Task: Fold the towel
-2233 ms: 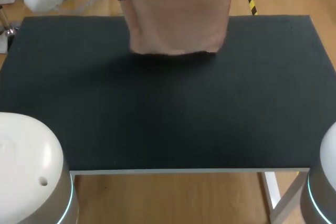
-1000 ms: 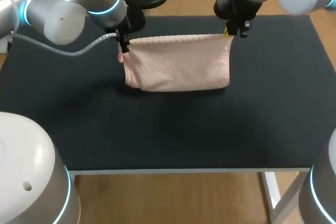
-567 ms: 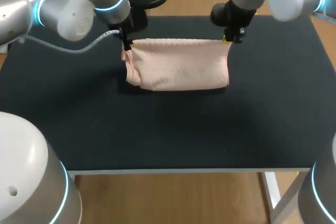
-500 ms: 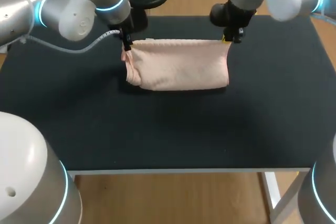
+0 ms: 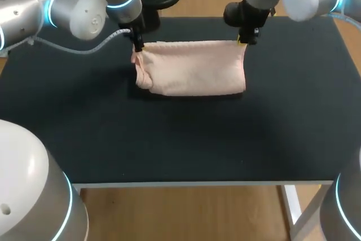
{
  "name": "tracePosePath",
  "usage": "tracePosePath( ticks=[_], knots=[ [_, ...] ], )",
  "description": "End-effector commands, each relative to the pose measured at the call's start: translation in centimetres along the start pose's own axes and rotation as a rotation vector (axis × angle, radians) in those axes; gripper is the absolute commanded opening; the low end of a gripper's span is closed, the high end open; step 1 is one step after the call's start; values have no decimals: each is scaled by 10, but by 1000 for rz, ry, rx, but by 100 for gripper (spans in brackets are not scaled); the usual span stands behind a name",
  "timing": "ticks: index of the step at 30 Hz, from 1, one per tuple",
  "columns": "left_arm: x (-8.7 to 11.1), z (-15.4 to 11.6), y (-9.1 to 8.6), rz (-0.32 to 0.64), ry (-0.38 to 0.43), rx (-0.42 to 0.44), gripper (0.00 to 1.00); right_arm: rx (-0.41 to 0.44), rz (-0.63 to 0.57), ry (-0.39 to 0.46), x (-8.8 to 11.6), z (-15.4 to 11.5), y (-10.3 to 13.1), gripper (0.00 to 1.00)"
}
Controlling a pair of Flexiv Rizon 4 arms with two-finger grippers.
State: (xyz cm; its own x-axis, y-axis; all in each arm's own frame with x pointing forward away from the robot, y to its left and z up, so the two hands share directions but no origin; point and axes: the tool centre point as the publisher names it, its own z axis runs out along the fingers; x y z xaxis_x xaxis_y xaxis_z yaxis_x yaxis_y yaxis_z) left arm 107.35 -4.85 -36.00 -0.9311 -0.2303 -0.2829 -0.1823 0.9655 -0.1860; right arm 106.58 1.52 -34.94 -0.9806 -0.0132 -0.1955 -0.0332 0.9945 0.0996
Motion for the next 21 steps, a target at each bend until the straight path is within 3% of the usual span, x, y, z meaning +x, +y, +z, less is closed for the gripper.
tracePosePath(
  ticks=[1, 8, 14, 21],
  knots=[
    [-6, 0, 1, -12, 4, -1, 100, 5, 7, -1, -4, 2, 0, 100],
    [-13, -14, 5, -25, -15, 24, 100, -8, 11, -25, -4, -6, -1, 100],
    [-10, -43, 5, 9, -8, 115, 100, -33, 8, -41, -1, -20, 3, 100],
    [5, -89, 3, 111, 75, 366, 100, -67, -13, -65, 4, -41, 11, 100]
  ],
)
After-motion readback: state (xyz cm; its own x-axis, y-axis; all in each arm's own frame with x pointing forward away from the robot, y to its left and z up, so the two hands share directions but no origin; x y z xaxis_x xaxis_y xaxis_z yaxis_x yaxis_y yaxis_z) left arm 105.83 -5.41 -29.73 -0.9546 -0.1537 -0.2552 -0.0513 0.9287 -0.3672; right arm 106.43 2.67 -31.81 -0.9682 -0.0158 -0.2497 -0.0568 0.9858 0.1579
